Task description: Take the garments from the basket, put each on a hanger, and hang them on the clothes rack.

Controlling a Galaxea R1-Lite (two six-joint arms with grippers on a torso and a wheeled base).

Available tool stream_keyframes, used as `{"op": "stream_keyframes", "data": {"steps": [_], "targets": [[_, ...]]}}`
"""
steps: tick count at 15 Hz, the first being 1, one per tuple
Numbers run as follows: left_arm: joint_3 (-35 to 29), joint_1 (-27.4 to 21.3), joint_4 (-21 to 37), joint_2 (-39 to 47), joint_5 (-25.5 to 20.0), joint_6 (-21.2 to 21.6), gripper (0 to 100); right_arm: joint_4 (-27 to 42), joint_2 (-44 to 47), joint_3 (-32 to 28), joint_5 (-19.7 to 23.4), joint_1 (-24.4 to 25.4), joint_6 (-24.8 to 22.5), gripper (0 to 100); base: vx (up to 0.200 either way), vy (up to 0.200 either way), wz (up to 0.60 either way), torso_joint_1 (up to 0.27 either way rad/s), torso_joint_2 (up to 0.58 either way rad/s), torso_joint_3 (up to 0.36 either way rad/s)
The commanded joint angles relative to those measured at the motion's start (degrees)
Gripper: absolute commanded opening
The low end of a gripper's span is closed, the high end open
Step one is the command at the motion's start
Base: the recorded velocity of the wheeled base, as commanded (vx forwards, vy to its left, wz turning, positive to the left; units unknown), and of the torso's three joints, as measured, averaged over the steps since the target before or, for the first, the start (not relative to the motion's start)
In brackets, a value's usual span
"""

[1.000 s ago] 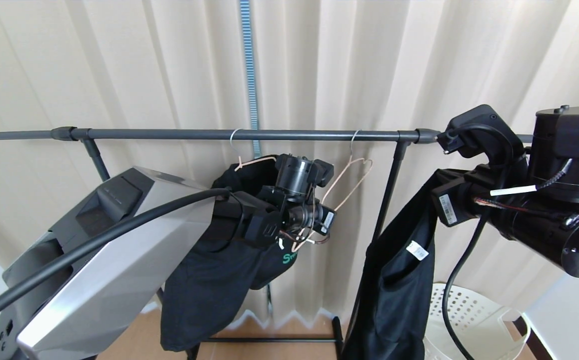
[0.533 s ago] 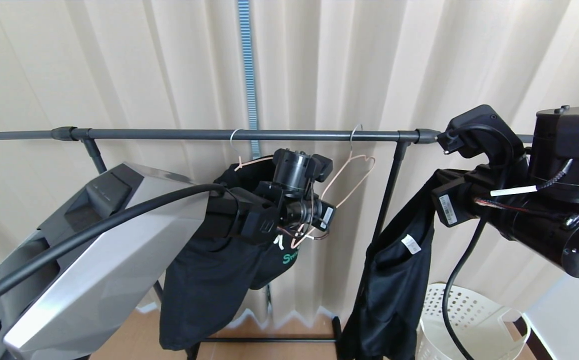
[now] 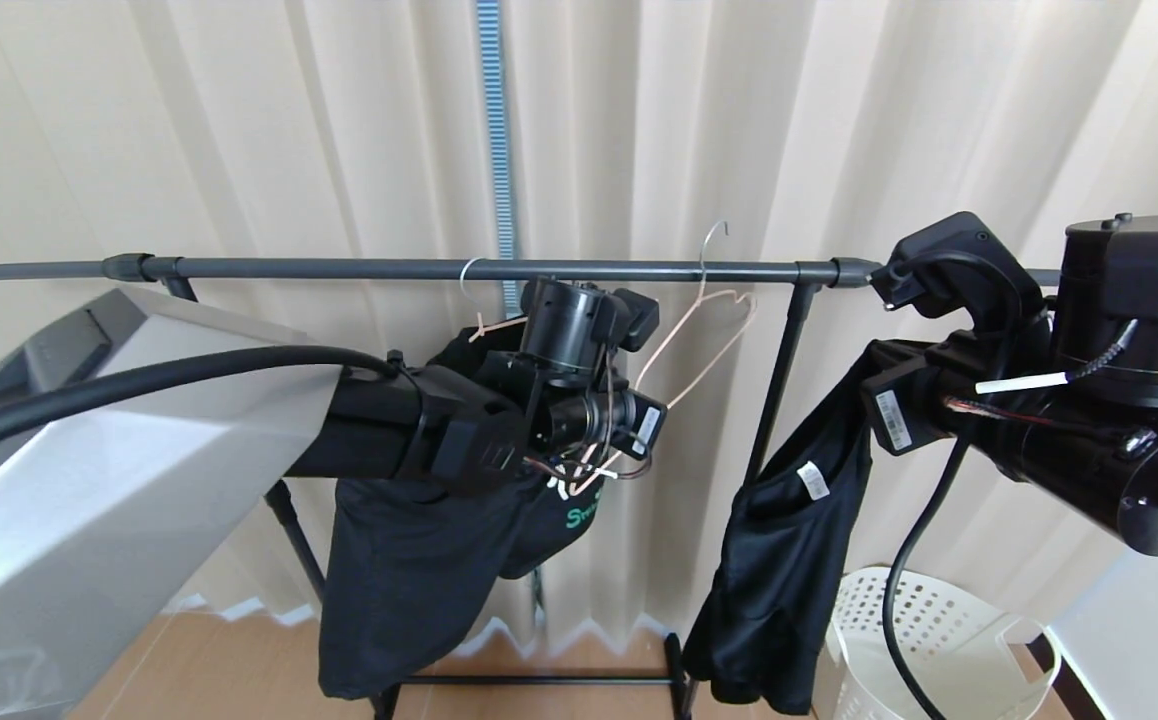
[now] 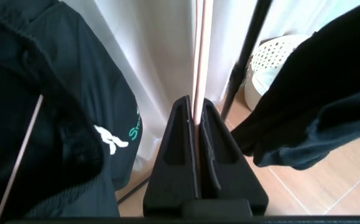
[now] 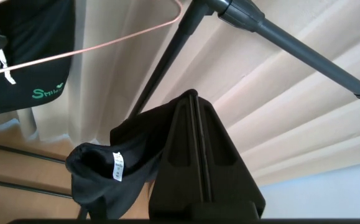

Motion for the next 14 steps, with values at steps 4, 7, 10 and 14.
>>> {"op": "stream_keyframes", "data": {"steps": [4, 7, 10, 14], "targets": [[22.7, -1.8, -6.9, -18.7, 1.3, 0.2, 0, 0.0, 0.2, 0.0, 0.0, 0.0, 0.0, 0, 0.0, 0.0, 0.0, 0.0, 0.0, 0.0], [33.7, -2.5, -7.0, -28.3, 1.3, -0.1, 0, -0.1, 0.3, 0.1, -0.1, 0.1, 0.1, 0, 0.0, 0.0, 0.0, 0.0, 0.0, 0.0], [50.8, -2.5, -13.2, -38.5, 1.2, -0.5, 0, -0.2, -0.3, 0.4, -0.2, 0.5, 0.1, 0, 0.0, 0.0, 0.0, 0.0, 0.0, 0.0], [66.4, -2.6, -22.3, -46.2, 0.8, -0.5, 0, -0.1, -0.5, 0.7, -0.3, 1.0, 0.1, 0, 0.0, 0.0, 0.0, 0.0, 0.0, 0.0]]}}
